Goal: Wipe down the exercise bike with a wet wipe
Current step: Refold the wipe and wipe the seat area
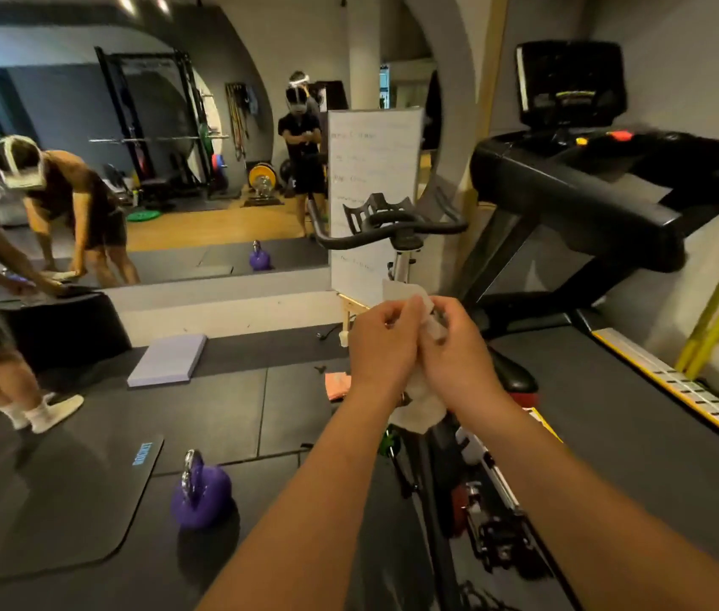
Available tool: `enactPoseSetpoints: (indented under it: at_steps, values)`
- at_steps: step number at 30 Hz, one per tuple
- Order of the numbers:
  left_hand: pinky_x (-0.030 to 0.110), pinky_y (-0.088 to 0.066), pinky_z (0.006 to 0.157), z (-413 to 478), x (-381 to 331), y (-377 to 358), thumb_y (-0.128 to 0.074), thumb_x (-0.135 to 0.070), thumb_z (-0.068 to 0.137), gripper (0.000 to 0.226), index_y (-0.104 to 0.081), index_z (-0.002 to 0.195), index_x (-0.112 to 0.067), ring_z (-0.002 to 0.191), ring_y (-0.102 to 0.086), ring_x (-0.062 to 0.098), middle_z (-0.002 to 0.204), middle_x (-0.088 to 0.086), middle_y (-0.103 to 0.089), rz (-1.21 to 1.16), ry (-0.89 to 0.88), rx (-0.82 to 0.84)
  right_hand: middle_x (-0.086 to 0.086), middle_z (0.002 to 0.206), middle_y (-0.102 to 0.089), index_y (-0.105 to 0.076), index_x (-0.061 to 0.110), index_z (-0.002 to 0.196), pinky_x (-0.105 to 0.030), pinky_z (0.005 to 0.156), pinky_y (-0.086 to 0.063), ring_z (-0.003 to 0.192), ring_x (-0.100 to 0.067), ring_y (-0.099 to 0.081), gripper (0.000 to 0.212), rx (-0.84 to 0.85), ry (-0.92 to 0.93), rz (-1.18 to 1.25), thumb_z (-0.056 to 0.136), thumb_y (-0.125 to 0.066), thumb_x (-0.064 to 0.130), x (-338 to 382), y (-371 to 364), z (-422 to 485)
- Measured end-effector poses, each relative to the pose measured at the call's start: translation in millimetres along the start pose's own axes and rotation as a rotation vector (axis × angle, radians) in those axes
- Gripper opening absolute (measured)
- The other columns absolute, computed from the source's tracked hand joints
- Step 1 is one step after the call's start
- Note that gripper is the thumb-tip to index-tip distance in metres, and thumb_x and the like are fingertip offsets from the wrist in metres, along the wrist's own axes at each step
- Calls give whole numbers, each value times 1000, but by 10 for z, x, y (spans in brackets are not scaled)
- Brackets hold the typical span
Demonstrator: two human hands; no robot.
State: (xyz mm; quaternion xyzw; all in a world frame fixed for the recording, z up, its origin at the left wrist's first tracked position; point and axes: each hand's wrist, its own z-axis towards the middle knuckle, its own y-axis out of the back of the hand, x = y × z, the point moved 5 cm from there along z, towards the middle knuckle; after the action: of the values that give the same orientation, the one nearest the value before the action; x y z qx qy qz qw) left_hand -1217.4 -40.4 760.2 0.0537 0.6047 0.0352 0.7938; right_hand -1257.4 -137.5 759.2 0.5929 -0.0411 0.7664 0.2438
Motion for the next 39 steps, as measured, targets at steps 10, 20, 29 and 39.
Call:
enactPoseSetpoints:
  at_steps: [10,20,29,39]
  values:
    - [19,-51,80,-77,-520,-572,-63,-17,93,13,-67,100,-26,99,-59,9,101,-12,-63,-42,-28,30,-8,97,-69,-67,18,98,-50,88,-55,95,-27,-66,24,-155,-184,86,101,-43,21,-116,1021,295]
    - [43,-56,94,-365,-236,-818,-82,-21,78,78,-40,140,-39,121,-54,16,139,-10,-44,82,48,410,-13,100,-73,-65,8,109,-37,67,-58,85,-27,-73,21,97,-311,321,93,-62,20,-428,1560,10]
    - [17,-53,69,-766,123,-1004,-76,-33,82,24,-67,104,-31,86,-60,4,98,-12,-63,392,25,311,-9,88,-65,-54,26,98,-32,58,-56,76,-20,-67,19,-54,-358,400,96,-56,7,-948,1892,-312]
    - [22,-53,71,-1069,275,-953,-67,-24,89,9,-62,87,-30,86,-65,3,91,-12,-67,357,41,329,11,87,-68,-70,25,78,-30,71,-57,82,-12,-65,6,311,-275,59,84,-72,24,-1220,1880,-479]
